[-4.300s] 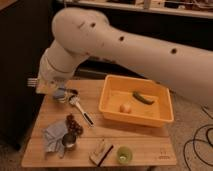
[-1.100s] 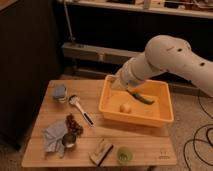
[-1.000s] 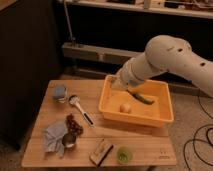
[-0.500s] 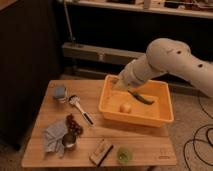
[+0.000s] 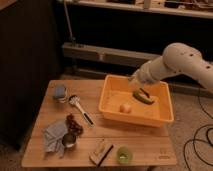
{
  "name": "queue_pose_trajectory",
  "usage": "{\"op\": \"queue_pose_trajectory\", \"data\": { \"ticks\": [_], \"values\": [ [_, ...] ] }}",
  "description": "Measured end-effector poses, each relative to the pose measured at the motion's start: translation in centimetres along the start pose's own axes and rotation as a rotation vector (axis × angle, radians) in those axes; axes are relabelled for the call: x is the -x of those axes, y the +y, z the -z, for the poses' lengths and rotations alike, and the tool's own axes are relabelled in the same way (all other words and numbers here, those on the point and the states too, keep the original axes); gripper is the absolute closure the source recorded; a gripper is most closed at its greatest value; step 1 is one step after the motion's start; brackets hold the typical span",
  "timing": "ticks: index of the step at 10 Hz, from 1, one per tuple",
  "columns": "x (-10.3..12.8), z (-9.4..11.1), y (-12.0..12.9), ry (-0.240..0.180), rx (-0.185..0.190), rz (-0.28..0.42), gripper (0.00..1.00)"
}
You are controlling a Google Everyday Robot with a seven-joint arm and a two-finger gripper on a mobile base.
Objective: Place fork in tray
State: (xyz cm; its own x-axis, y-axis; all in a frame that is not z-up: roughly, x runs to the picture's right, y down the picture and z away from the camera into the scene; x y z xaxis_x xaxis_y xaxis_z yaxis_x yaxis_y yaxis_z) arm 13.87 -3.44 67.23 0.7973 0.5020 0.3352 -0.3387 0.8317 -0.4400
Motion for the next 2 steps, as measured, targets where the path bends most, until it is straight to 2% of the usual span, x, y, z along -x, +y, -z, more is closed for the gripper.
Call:
{"op": "queue_pose_trajectory", "data": {
  "ticks": [2],
  "values": [
    [-0.74,-0.06,-0.70,-0.018,-0.005,-0.013,1.00]
  ]
}}
